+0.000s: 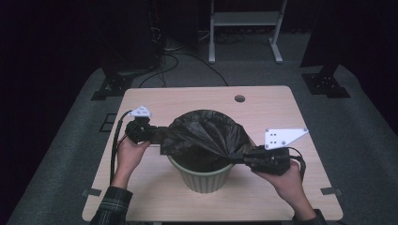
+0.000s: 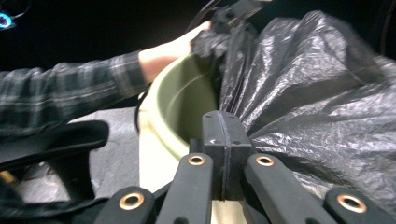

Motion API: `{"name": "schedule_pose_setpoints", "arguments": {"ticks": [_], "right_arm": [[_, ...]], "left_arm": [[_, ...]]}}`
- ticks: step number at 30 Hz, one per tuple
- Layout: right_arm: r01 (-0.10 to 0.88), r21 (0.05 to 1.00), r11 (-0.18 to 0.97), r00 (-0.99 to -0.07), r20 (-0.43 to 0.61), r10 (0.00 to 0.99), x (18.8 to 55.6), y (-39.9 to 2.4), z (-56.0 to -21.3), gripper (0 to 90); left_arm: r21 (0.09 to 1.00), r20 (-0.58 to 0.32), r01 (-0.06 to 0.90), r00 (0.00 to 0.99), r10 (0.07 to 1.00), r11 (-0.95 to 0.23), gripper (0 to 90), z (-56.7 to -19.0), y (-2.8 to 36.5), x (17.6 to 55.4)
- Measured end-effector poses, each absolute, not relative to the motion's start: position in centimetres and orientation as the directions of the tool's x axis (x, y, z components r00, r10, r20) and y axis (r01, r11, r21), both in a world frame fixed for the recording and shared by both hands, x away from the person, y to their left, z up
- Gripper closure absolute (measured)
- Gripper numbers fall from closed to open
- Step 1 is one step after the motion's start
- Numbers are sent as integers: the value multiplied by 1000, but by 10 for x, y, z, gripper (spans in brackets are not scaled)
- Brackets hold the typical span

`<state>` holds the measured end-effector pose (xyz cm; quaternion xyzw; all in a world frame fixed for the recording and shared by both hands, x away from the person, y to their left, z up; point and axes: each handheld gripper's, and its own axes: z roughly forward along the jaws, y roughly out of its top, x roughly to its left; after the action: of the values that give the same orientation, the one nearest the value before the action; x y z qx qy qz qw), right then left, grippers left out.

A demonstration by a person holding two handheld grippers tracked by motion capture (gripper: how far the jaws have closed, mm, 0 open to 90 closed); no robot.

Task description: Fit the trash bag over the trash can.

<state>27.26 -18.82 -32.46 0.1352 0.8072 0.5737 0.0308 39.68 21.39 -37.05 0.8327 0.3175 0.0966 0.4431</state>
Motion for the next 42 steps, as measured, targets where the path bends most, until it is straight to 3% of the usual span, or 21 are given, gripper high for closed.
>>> {"name": "schedule_pose_setpoints", "arguments": {"ticks": [14,27,42], "right_arm": [[176,931,321,-978,127,167,242,-183,-342,900],[321,867,381,-939,239,248,262,-189,-403,900],[375,828,417,-917,268,295,280,-179,-425,900]], "left_arm": [[798,-118,442,782,612,-411,900,-369,213,396],[798,-127,444,784,607,-407,900,-371,211,396],[796,-134,443,792,595,-411,900,-373,208,397]]}}
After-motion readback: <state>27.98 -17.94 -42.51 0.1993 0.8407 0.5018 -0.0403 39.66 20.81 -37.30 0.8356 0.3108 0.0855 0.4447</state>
